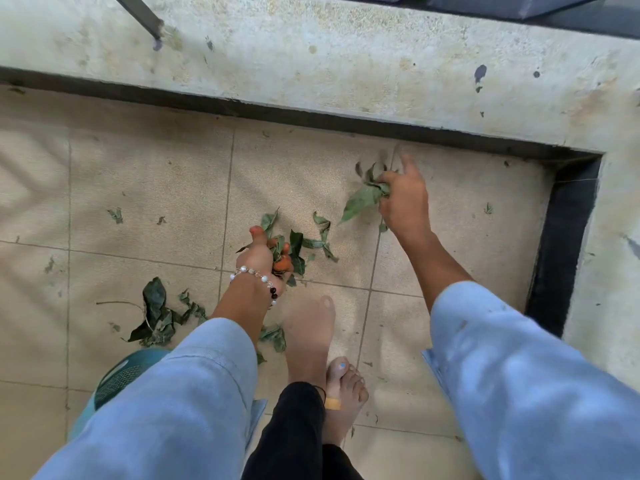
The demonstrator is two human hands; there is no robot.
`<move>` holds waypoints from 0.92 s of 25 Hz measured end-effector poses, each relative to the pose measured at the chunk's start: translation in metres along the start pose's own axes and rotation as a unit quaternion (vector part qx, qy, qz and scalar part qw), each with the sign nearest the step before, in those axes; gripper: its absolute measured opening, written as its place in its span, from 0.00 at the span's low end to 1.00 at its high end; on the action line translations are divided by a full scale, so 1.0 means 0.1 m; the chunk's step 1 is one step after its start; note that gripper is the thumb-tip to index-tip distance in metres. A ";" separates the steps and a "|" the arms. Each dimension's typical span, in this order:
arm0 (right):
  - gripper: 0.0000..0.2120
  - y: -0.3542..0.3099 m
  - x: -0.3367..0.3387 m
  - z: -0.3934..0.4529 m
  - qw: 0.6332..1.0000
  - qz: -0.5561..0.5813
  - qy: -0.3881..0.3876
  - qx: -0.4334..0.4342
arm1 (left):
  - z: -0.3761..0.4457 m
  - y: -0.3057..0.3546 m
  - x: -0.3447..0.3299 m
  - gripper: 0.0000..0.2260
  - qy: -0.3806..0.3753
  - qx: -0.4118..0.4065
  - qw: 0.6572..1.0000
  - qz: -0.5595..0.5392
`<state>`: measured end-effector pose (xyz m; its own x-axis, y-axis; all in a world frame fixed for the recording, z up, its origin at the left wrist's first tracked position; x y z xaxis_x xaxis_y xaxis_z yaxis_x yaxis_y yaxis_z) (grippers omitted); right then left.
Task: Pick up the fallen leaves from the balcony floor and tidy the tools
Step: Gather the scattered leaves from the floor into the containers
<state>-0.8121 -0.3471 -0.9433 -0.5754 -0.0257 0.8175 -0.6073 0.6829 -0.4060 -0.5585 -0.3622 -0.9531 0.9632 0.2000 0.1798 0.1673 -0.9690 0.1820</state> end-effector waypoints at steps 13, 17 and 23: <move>0.09 -0.99 -0.25 -1.28 0.987 0.082 -0.127 0.062 | -0.59 -0.17 -0.25 0.25 -0.173 -0.017 0.985 0.015; 0.28 -1.09 -0.31 -1.58 0.919 0.100 -0.304 0.230 | -0.58 -0.20 -0.04 0.20 -0.086 0.052 0.991 -0.084; 0.23 -0.99 -0.29 -1.40 0.934 -0.008 -0.242 0.262 | -0.67 -0.22 0.02 0.18 -0.073 0.082 0.992 -0.058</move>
<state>-0.6581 -0.3117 -0.8693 -0.6671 -0.4462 0.5965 -0.7301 0.2326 -0.6425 -0.5748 -0.3307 -0.8923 0.9534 0.3008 0.0224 0.3001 -0.9534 0.0317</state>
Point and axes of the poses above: each hand's wrist, its own z-axis towards the middle knuckle, its own x-axis out of the back of the hand, y = z × x, the point moved 4 cm from there along z, towards the middle knuckle, and after that the axes turned 4 degrees about -z, right-handed, at the moved point
